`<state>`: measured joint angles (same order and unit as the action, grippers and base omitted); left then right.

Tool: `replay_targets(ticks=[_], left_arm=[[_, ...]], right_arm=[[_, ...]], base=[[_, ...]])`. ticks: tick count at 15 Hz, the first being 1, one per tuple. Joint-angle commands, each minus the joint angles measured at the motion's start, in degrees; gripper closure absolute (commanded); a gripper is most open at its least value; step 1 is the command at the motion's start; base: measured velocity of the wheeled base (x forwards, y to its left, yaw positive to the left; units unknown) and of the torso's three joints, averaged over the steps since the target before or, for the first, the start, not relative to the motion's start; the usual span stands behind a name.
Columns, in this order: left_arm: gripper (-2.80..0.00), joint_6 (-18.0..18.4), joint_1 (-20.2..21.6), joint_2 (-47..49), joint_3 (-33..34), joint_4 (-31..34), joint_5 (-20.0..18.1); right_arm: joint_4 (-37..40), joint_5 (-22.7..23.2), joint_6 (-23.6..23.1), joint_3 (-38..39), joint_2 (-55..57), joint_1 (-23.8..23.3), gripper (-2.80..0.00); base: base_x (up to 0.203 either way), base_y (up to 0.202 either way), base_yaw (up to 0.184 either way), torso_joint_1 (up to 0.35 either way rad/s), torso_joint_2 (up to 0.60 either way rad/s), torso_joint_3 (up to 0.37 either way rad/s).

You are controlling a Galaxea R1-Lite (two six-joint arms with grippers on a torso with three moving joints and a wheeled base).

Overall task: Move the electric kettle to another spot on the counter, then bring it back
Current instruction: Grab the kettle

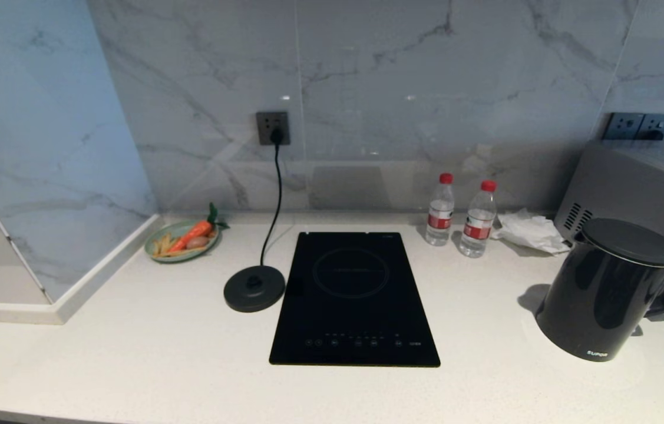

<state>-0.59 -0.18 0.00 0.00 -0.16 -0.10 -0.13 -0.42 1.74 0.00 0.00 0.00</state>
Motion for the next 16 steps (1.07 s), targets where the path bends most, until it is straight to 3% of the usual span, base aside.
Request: replay_targets(ticks=[1, 13, 16], left_arm=[[0.0, 0.0, 0.0, 0.0, 0.2, 0.0, 0.0], [0.0, 0.0, 0.0, 0.0, 0.2, 0.0, 0.0], [0.0, 0.0, 0.0, 0.0, 0.2, 0.0, 0.0]], right_arm=[[0.0, 0.0, 0.0, 0.0, 0.0, 0.0, 0.0], [0.0, 0.0, -0.2, 0.0, -0.1, 0.0, 0.0], [1.8, 0.3, -3.0, -0.4, -0.1, -0.2, 0.0]], base=[[0.0, 0.0, 0.0, 0.0, 0.0, 0.0], [0.0, 0.0, 0.0, 0.0, 0.0, 0.0], [0.0, 0.0, 0.0, 0.0, 0.0, 0.0]])
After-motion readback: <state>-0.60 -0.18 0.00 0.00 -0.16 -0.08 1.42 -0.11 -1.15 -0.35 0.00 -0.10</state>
